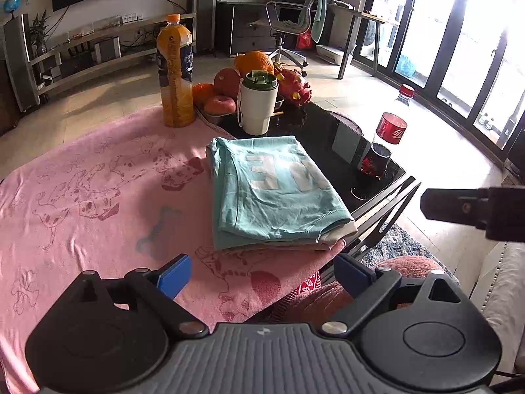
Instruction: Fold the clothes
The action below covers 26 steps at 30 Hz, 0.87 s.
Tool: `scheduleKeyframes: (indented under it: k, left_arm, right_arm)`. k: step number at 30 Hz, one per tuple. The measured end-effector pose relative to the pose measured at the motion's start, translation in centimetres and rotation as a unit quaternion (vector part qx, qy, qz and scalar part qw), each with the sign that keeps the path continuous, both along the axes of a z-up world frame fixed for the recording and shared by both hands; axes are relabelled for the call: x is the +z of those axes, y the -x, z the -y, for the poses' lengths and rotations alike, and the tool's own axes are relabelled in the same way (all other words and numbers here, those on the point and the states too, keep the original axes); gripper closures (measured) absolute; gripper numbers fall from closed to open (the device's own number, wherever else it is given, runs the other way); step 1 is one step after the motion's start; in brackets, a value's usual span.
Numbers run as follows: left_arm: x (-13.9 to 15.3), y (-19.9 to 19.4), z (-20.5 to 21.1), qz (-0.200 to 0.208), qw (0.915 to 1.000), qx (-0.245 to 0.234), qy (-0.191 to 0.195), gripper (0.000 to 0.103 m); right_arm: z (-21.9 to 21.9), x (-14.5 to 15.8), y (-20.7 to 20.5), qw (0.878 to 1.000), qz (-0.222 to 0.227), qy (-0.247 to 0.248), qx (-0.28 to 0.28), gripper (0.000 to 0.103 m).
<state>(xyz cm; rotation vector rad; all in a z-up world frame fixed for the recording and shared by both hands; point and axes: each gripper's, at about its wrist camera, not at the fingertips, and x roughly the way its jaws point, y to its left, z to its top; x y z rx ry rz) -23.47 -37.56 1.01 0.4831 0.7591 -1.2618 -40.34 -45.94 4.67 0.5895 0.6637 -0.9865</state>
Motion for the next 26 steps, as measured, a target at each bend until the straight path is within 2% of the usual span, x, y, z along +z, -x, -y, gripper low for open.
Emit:
scheduleKeyframes:
  k: [7, 20, 26]
  left_arm:
    - [-0.8, 0.4, -0.1, -0.012, 0.9999, -0.005, 0.000, 0.009]
    - [-2.1, 0.8, 0.4, 0.017, 0.9997, -0.010, -0.013, 0.009]
    - [-2.4, 0.6, 0.1, 0.016, 0.9996, -0.021, 0.002, 0.009]
  right_arm:
    - [-1.0, -1.5, -0.3, 0.999, -0.024, -0.017, 0.021, 0.000]
    - [-1.1, -3.2, -0.6, 0.999, -0.040, -0.019, 0.019, 0.000]
    - [-1.1, -3.6, -0.9, 0.999, -0.042, -0.021, 0.022, 0.000]
